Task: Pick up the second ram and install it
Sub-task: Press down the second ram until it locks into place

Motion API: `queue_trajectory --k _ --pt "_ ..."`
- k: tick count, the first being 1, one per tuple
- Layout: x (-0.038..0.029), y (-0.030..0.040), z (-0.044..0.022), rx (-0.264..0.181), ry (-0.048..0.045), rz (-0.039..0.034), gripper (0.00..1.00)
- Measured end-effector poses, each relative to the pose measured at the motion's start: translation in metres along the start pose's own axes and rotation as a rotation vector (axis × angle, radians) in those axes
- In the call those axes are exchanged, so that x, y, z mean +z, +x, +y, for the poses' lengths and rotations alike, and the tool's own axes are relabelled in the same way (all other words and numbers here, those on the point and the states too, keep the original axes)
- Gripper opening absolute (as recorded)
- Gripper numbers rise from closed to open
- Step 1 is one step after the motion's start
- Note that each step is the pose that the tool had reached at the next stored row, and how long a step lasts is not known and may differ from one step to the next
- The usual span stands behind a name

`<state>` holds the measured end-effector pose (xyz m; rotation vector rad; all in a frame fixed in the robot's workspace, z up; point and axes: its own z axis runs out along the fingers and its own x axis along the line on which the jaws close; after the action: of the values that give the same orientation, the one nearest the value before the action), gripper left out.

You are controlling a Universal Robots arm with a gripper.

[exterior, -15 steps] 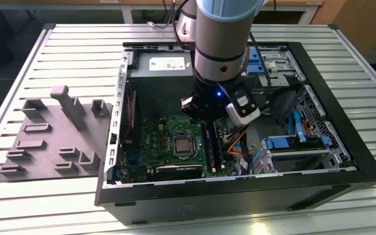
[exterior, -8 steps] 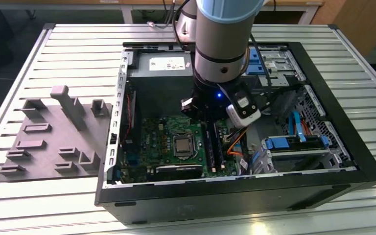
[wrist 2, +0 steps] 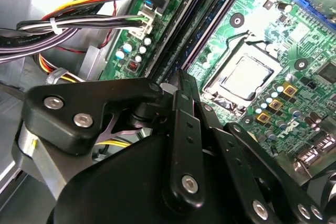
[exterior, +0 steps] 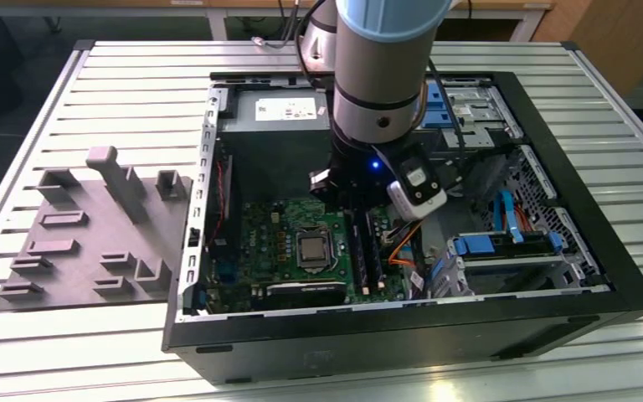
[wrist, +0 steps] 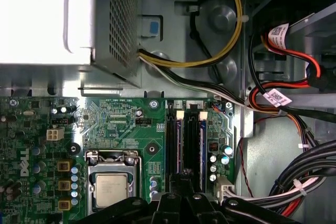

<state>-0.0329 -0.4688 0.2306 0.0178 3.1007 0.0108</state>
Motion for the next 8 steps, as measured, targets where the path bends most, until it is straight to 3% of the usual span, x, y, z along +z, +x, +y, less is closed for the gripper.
queue_trajectory --k 8 --pt "0.0000 0.0000 -0.0031 0.000 0.0001 0.0001 0.11"
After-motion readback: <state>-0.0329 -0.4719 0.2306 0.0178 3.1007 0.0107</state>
